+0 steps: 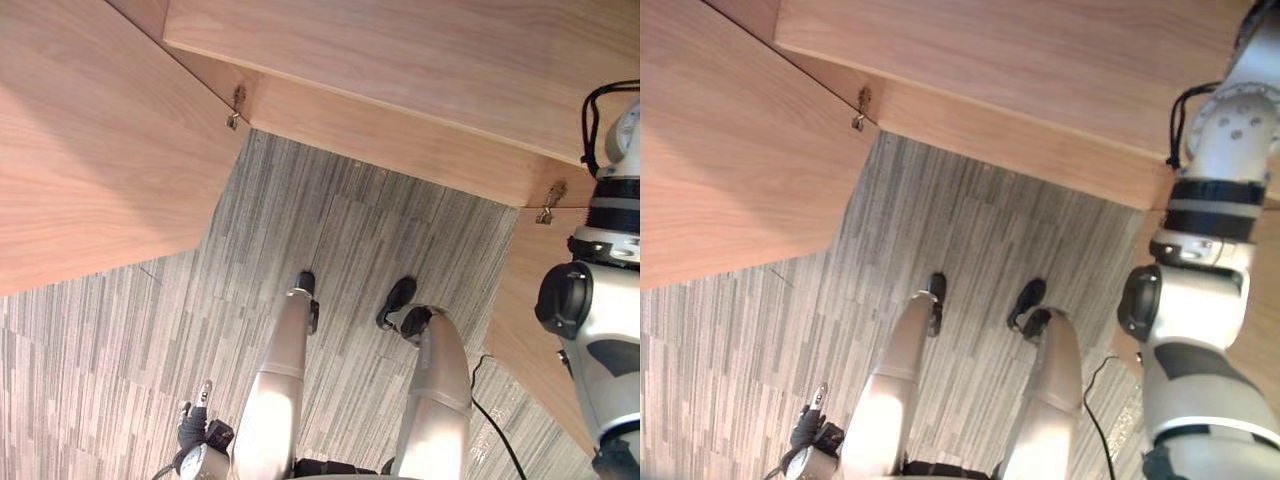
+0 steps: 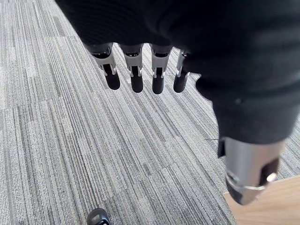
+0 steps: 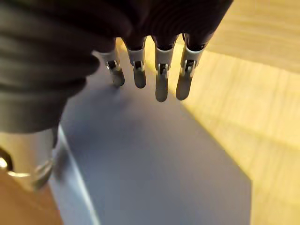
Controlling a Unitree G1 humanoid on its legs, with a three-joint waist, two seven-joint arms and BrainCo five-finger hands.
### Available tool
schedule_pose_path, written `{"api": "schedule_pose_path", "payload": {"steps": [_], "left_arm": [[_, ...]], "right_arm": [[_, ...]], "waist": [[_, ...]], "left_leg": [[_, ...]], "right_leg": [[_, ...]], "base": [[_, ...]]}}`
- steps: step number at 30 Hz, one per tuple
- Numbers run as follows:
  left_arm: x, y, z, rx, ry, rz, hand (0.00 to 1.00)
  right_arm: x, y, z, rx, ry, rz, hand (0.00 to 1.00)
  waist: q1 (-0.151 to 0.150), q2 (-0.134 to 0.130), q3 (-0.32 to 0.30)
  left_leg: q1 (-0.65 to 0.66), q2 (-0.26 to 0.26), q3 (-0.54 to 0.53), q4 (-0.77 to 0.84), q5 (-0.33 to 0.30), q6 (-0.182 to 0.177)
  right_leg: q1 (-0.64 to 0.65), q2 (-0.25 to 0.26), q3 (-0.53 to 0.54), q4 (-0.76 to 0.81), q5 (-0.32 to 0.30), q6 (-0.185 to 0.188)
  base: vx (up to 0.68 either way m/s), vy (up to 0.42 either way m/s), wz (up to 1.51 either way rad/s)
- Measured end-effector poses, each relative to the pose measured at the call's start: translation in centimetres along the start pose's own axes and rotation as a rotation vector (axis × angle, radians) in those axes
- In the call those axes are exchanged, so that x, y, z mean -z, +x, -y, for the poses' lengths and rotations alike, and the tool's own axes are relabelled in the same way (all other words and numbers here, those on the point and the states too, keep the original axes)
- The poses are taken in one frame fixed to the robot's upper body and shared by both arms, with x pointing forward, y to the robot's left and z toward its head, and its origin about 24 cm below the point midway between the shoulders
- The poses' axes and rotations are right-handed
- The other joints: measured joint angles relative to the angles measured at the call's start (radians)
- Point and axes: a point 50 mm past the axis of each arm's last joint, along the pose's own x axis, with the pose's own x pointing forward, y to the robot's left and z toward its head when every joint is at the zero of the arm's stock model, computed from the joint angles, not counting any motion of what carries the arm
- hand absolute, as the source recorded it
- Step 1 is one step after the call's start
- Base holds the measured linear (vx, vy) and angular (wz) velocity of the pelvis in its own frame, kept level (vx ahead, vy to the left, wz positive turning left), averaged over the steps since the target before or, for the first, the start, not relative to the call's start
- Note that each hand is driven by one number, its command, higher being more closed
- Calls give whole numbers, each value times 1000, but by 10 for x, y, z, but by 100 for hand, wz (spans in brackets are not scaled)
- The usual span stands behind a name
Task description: Walk over to the cabinet, pick up the folder, carry it to the office cabinet, place the folder inside the office cabinet, then close the office cabinet door
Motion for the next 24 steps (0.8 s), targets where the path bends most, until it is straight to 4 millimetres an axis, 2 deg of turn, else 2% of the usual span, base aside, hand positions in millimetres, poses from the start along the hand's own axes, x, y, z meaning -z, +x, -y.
{"api": "schedule_pose_path", "payload": {"steps": [4,9,11,15,18,21,24], "left_arm": [[-2,0,0,4,-12,8,0],[-12,-2,8,43,-37,46,0],[-15,-2,10,51,-45,54,0],[-20,-4,14,70,-57,71,0],[-24,-5,17,87,-63,89,0],[-28,-7,20,107,-68,105,0],[-30,-7,21,117,-70,114,0]], "right_arm": [[16,1,8,-9,-86,-89,0],[41,-1,29,43,-216,-226,0],[45,-2,36,67,-236,-253,0],[58,-10,65,155,-282,-318,0],[69,-20,87,212,-323,-372,0],[78,-34,111,268,-376,-420,0],[88,-43,125,314,-405,-466,0]], "waist": [[8,0,0],[8,0,0],[6,0,0],[2,0,0],[2,0,0],[-1,1,-1],[-7,1,-2]], "left_leg": [[0,14,-9,-3,2,-4],[5,17,-12,-44,28,-13],[12,19,-13,-62,37,-16],[61,31,-10,-115,57,-18],[113,45,2,-194,89,-12],[186,46,10,-308,142,-7],[236,47,10,-389,183,-8]], "right_leg": [[8,14,-15,-10,3,-5],[8,19,-23,-39,18,-22],[15,21,-27,-53,24,-27],[62,37,-34,-106,45,-31],[111,57,-42,-188,84,-41],[178,67,-52,-286,128,-40],[226,75,-67,-356,159,-39]], "base": [[-1,6,-1],[-8,15,2],[0,0,0],[13,21,-6],[28,28,-10],[31,33,0],[32,11,5]]}}
